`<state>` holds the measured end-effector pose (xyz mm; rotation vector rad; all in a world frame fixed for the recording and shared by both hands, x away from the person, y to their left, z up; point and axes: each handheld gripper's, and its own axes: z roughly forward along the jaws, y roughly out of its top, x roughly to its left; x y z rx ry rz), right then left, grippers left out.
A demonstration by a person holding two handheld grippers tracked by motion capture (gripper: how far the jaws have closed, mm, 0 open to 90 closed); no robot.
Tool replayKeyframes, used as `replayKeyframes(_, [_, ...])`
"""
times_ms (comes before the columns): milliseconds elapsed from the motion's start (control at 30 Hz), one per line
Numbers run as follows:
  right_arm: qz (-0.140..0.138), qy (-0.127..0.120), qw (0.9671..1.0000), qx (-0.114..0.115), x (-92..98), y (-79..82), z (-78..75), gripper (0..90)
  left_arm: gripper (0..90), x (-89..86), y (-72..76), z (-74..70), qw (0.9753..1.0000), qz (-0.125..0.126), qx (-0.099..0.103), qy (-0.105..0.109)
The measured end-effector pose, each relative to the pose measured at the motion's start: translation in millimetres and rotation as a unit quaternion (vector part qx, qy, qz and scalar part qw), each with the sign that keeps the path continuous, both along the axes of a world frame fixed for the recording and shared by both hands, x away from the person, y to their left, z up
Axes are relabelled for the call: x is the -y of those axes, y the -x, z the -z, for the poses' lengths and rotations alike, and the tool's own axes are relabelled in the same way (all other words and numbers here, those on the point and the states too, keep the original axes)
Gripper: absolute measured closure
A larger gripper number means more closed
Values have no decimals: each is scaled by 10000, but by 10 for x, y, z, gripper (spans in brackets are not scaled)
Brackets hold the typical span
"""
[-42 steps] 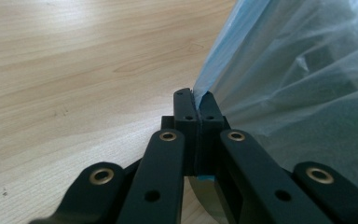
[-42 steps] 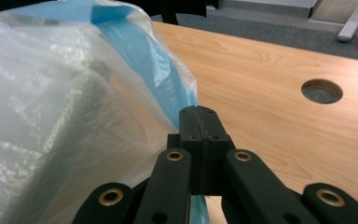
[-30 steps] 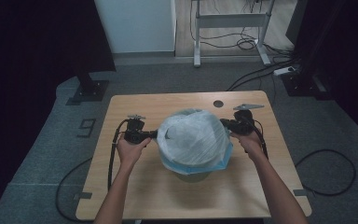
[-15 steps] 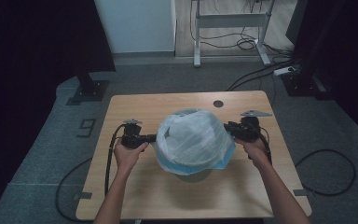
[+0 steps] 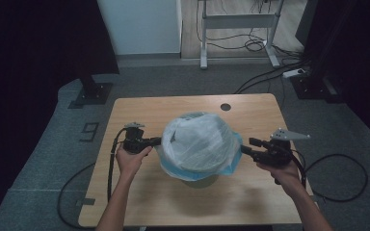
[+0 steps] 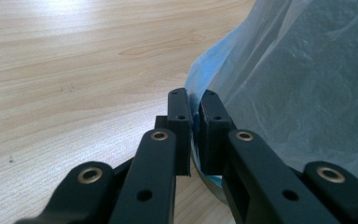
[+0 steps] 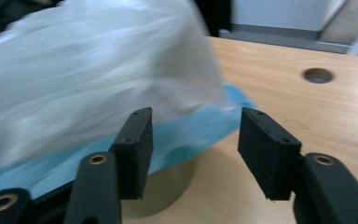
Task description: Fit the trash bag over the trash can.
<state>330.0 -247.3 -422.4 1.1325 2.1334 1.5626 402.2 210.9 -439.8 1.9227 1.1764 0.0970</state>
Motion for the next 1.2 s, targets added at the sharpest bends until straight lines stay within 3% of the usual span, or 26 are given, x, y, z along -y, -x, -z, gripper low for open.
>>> replayKeyframes(133, [-421,-99,9990,77,-120,276,-5,356,849,-1,7,-17,10000,5,19,9])
replayKeyframes(400, [-834,-11,9965,-18,-379,409,17,277,849,30,15,-23,10000,29,22,23])
replayKeyframes(500, [-870,18,9962,-38,-445,420,8,275,850,29,22,-19,10000,42,26,28])
replayKeyframes(600, [-754,211,9969,-18,-496,411,18,437,850,17,25,-14,10000,43,26,46])
replayKeyframes(633, [-701,275,9972,3,-500,405,31,561,851,15,27,-15,10000,46,30,46])
replayKeyframes(767, [-691,436,9964,209,-492,433,79,875,861,0,37,-10,9999,60,64,76])
replayKeyframes(900, [-780,444,9956,262,-496,445,166,893,875,-6,40,1,9999,78,43,82])
replayKeyframes(1067, [-780,669,9947,87,-520,417,452,894,877,-23,57,15,9999,94,36,43])
replayKeyframes(1200, [-684,781,9944,-188,-529,340,720,894,871,-52,72,35,9999,105,27,1])
